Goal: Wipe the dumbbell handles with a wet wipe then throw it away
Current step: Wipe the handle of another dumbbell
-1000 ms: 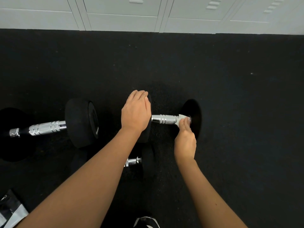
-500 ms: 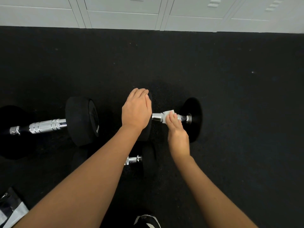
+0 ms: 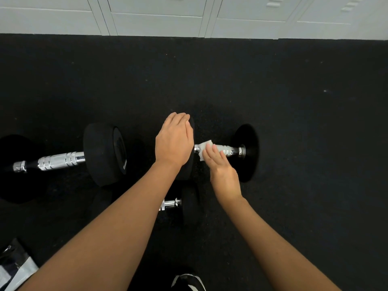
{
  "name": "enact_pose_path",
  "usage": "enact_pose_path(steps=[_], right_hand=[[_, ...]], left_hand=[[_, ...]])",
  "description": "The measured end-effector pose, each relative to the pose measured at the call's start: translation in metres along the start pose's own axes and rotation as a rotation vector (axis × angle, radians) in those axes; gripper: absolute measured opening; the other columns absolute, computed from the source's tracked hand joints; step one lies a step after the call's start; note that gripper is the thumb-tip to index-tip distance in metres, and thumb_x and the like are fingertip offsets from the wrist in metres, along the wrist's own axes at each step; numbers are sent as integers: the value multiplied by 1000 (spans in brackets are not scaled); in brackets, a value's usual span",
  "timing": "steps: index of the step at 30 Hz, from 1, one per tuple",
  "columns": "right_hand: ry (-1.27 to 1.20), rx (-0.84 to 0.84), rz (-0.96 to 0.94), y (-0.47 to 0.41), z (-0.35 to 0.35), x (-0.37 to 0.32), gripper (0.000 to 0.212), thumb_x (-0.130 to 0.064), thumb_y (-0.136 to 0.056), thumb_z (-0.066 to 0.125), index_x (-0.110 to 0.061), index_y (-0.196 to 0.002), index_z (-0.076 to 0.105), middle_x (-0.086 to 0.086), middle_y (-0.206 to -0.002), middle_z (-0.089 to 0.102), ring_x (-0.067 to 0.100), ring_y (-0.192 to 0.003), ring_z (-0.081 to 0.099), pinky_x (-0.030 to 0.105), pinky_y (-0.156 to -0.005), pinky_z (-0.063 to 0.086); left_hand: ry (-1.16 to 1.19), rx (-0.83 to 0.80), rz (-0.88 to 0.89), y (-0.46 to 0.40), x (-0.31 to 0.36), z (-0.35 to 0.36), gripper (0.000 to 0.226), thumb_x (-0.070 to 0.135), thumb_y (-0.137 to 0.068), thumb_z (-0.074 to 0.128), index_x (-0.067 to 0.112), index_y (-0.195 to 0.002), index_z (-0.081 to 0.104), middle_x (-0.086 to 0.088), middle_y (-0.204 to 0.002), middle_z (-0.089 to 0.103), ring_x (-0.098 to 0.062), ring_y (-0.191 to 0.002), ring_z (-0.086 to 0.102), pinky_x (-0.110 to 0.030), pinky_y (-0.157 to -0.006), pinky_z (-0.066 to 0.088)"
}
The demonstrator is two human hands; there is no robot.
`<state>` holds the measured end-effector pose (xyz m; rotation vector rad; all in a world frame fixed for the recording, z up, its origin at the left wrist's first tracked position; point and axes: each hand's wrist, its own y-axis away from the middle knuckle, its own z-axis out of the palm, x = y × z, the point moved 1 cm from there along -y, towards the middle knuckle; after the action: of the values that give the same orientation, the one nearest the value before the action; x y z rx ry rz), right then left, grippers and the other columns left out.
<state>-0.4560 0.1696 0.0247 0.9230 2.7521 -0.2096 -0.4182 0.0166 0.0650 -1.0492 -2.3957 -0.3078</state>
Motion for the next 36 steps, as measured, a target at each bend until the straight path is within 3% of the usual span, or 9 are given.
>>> enact_pose_path(steps=[4, 10, 15, 20, 23, 25, 30, 32, 36], right_hand=[[5, 53, 58, 15, -2, 25, 64, 23, -68, 65, -3, -126, 55, 12, -137, 51, 29, -125, 49, 45, -104, 37], [-155, 224, 521, 11, 0, 17, 40, 10, -89, 48, -3, -126, 56, 11, -138, 50, 28, -125, 51, 39, -105, 42], [-358, 351, 862, -8, -3, -11, 27, -3, -96, 41, -3, -114, 62, 11, -134, 55, 22, -121, 55, 16, -100, 36], [-346, 326, 844, -18, 0, -36, 24, -5, -96, 40, -5, -111, 60, 6, -131, 57, 21, -100, 65, 20, -87, 49], [-357, 260, 808, -14, 4, -44, 28, -3, -96, 39, -6, -117, 57, 8, -131, 56, 24, -103, 64, 28, -91, 50], [-405, 229, 802, -11, 6, -52, 31, -4, -96, 40, -9, -122, 56, 7, -132, 56, 20, -107, 62, 16, -95, 42], [-660, 136, 825, -6, 2, -69, 30, -5, -97, 38, -4, -121, 57, 8, -108, 62, 11, -83, 56, 3, -70, 39], [-716, 111, 904, 5, -3, -70, 28, -11, -98, 42, -4, -115, 62, 6, -90, 63, 8, -72, 54, 5, -62, 40], [-666, 288, 1281, 23, -21, -39, 29, -10, -92, 52, -10, -119, 64, 8, -111, 68, 22, -101, 64, 18, -85, 44]], left_hand=[[12, -5, -5, -1, 1, 0, 40, 22, -101, 28, 11, -132, 52, -2, -136, 53, -16, -135, 38, -31, -112, 33], [13, -8, -7, -1, 0, 1, 40, 22, -101, 28, 11, -132, 52, -2, -136, 53, -16, -135, 38, -31, -112, 32], [6, 16, 0, -1, -1, 2, 40, 21, -100, 30, 10, -130, 54, -3, -134, 55, -18, -133, 41, -32, -112, 33], [17, 9, -9, -1, 1, 0, 39, 21, -100, 30, 10, -130, 54, -4, -134, 55, -18, -133, 41, -33, -111, 35], [16, 12, -6, 0, 1, 0, 40, 21, -100, 30, 10, -130, 54, -4, -134, 55, -18, -133, 40, -33, -110, 36], [15, 9, -5, 1, 1, -1, 40, 21, -100, 29, 10, -130, 53, -3, -135, 55, -18, -134, 40, -33, -110, 36], [21, 9, -6, 0, 2, -2, 39, 21, -100, 30, 10, -130, 53, -4, -135, 54, -17, -134, 40, -33, -110, 35], [21, 2, -8, 1, 1, -2, 40, 22, -100, 30, 11, -131, 52, -2, -136, 53, -17, -135, 39, -32, -111, 34], [33, 5, -11, 1, 0, 0, 40, 21, -100, 30, 11, -131, 53, -2, -135, 54, -17, -135, 38, -31, -112, 31]])
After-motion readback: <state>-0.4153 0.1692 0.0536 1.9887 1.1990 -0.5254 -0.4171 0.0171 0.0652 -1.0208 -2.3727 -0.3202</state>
